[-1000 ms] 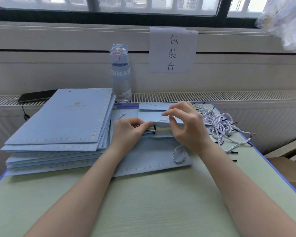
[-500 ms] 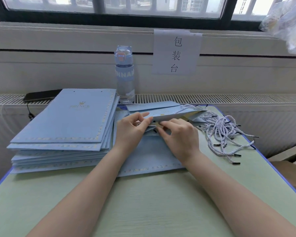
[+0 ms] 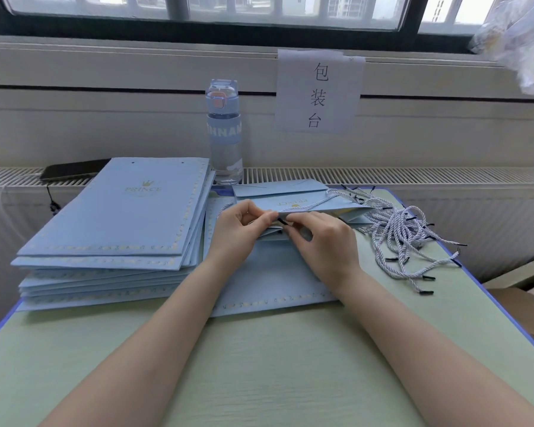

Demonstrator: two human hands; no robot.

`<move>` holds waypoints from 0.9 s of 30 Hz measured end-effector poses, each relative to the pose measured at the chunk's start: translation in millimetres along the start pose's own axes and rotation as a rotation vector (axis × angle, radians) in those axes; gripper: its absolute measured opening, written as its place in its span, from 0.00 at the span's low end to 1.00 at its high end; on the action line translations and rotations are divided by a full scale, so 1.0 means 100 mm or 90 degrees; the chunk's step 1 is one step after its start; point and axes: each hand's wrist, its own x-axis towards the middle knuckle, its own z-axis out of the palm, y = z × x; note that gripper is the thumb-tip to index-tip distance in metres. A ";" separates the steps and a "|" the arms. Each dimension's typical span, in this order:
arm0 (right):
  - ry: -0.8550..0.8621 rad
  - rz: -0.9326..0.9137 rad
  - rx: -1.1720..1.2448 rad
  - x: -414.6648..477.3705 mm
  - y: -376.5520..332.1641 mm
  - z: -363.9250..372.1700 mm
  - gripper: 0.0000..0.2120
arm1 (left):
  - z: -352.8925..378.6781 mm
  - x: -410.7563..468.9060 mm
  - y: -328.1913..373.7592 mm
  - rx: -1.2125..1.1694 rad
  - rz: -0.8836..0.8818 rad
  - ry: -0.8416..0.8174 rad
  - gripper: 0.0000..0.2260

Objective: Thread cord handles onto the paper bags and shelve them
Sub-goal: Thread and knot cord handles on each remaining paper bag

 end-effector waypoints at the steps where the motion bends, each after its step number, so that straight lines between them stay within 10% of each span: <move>1: 0.000 -0.004 -0.011 -0.01 0.00 0.01 0.07 | 0.00 0.00 0.00 -0.007 -0.002 -0.001 0.12; 18: -0.156 0.010 0.056 0.15 0.20 -0.28 0.03 | 0.05 -0.05 -0.04 0.066 0.071 0.005 0.09; 23: -0.043 0.063 0.073 0.28 0.40 -0.48 0.07 | -0.02 -0.05 -0.03 0.185 0.175 -0.030 0.05; 27: -0.229 0.097 0.075 0.22 0.51 -0.43 0.14 | -0.09 -0.05 -0.02 0.272 0.283 -0.118 0.04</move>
